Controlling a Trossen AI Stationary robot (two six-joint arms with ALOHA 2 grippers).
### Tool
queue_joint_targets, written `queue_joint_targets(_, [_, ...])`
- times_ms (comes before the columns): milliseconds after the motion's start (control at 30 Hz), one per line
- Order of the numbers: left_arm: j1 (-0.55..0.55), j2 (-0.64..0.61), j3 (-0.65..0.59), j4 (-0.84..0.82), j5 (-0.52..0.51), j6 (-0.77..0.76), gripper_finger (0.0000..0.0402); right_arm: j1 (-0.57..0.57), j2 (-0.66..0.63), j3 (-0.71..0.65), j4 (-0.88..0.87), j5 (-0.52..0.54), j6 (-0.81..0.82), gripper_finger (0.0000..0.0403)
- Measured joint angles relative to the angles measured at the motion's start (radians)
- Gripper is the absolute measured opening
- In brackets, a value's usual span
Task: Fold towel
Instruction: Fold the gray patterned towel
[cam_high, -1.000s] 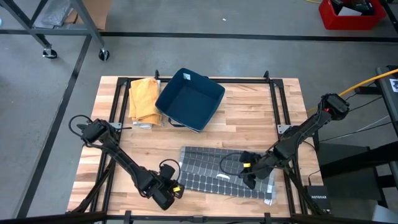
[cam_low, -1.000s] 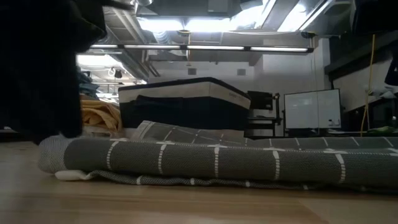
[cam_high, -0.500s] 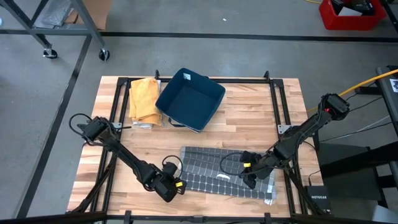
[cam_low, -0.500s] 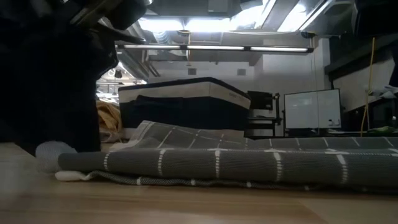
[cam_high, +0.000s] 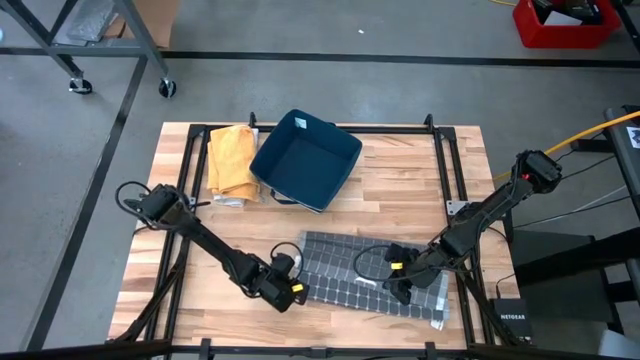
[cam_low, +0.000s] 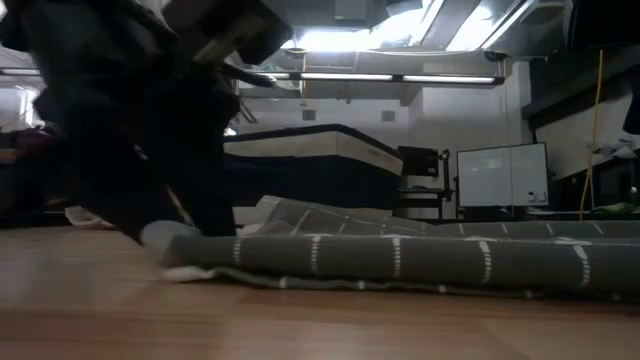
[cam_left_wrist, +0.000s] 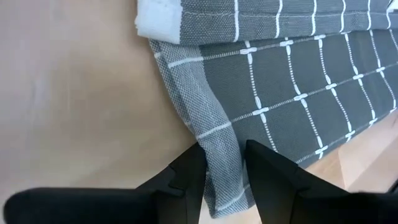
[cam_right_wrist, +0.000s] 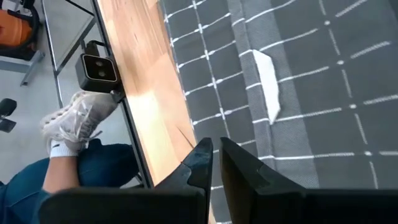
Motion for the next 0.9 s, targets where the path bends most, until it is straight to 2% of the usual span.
queue_joint_targets(133, [0.019,0.000,0.000,-0.004,-0.004,0.065,0.0089,0.000,0.000,0.000,0.000,-0.009,-0.001,0.0034])
queue_joint_targets(267, [0.025,0.002,-0.001,-0.008,-0.011,0.139,0.0026,0.000,0.000,0.000,-0.002,-0.016,-0.002,0.0034])
queue_joint_targets(333, [0.025,0.002,-0.001,-0.008,-0.014,0.162,0.0009,0.000,0.000,0.000,-0.001,-0.016,-0.007,0.0034])
queue_joint_targets(500, [0.016,-0.004,0.000,-0.054,-0.017,0.150,0.0004,0.000,0.000,0.000,0.010,-0.008,-0.033,0.0034])
queue_joint_targets(767, [-0.029,-0.083,-0.004,-0.389,-0.011,0.004,0.0001,0.000,0.000,0.000,0.022,-0.002,-0.040,0.0034])
queue_joint_targets(900, [-0.061,-0.158,-0.005,-0.483,-0.064,-0.092,0.0001,0.000,0.000,0.000,0.030,0.016,-0.059,0.0034])
